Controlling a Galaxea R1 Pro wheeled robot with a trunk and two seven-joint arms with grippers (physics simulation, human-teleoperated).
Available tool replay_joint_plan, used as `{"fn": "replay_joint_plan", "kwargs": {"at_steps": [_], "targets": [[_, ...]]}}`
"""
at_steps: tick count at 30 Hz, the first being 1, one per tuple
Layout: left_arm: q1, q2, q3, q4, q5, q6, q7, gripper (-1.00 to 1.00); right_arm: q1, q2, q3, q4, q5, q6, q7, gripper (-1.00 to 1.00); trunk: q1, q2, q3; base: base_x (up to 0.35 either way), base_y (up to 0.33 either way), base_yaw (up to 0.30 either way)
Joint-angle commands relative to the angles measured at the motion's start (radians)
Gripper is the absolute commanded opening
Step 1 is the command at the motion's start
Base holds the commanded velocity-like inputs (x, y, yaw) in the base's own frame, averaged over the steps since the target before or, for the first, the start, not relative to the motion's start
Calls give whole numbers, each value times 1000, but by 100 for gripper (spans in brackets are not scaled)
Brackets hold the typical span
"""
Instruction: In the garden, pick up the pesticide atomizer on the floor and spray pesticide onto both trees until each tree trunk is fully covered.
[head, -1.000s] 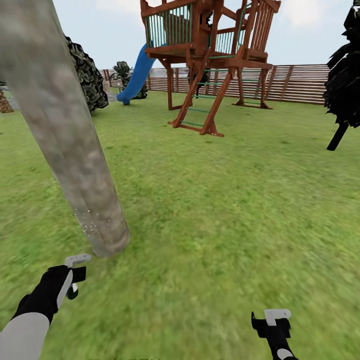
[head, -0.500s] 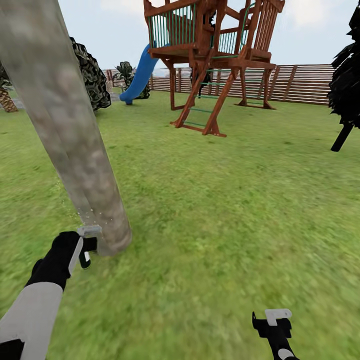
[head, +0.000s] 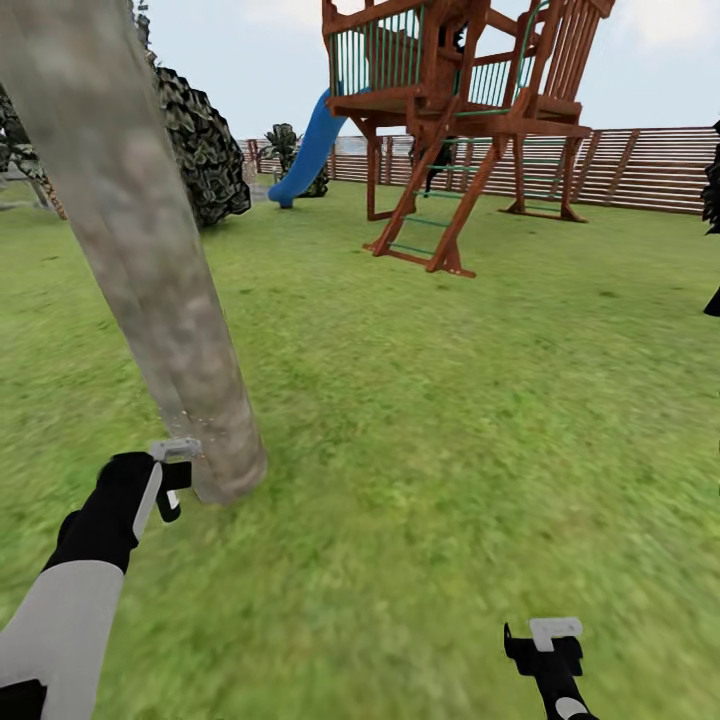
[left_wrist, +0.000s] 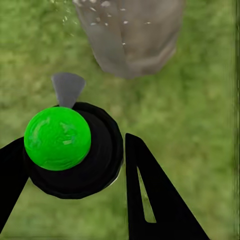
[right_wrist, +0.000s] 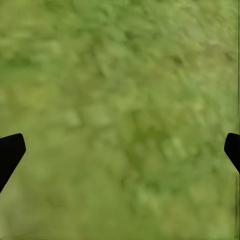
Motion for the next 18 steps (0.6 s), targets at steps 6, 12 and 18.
{"fn": "replay_joint_plan", "kwargs": {"at_steps": [6, 12, 18], "targets": [[-3, -1, 0, -39, -8, 22, -3, -100, -1, -1, -8, 1, 11, -3, -2, 100, 0, 0, -1, 127, -247, 3], [-2, -5, -2, -90, -7, 65, -3, -100, 1, 0, -8, 1, 11, -3, -2, 100, 0, 0, -1, 238, -186, 0], [-1, -2, -3, -89, -8, 66, -3, -100, 1, 1, -8, 1, 11, -3, -2, 100, 0, 0, -1, 103, -259, 32]]}}
